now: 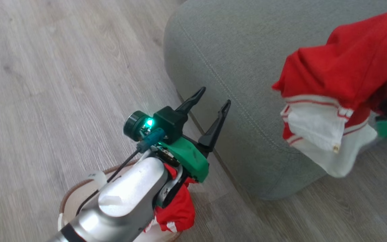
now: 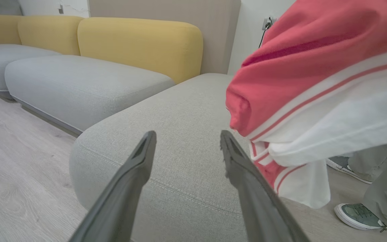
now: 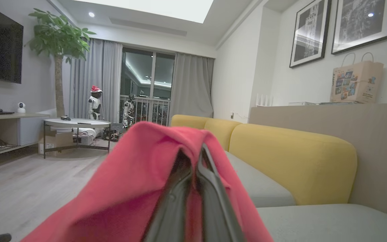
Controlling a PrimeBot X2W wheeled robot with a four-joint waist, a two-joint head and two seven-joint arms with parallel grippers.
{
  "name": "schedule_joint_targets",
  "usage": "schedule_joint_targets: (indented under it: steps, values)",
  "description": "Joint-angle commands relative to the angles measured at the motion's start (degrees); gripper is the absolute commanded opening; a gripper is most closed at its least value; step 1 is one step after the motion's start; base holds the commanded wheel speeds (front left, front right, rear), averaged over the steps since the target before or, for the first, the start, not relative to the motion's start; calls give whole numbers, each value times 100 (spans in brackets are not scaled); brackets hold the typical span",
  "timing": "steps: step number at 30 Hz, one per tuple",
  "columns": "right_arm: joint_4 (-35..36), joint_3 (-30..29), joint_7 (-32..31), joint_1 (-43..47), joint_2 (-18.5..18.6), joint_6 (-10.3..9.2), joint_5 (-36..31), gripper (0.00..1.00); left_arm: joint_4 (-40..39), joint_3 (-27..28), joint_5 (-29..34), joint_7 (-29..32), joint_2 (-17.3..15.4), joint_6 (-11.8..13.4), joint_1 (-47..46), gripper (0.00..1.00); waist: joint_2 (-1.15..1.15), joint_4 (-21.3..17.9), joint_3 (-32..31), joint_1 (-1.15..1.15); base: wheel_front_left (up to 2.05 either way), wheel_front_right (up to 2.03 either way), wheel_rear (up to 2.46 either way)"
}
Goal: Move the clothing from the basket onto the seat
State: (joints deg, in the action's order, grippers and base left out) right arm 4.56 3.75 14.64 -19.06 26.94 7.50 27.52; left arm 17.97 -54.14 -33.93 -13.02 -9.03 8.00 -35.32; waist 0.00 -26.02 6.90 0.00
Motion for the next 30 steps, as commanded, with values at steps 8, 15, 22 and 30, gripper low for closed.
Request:
schedule_joint_targets:
  steps: [8, 15, 22, 30]
  values:
    - [-660, 251, 36, -1216, 684, -1, 427, 0, -47, 55, 152, 47, 109, -22, -591, 100, 0, 213, 501, 0, 0, 0, 0]
    - [-1712, 420, 36, -2345, 1179, -1, 919, 0, 95, -106, 353, 167, 317, -19, -1064, 100, 0, 584, 1193, 0, 0, 0, 0]
    - [-2417, 295, 36, -3129, 1666, -1, 1219, 0, 265, -305, 533, 192, 523, 4, -1579, 100, 0, 1048, 1927, 0, 0, 0, 0]
    - [-3211, 421, 36, -3725, 2119, -1, 1074, 0, 418, -542, 577, 143, 606, 121, -2009, 100, 0, 1336, 2507, 0, 0, 0, 0]
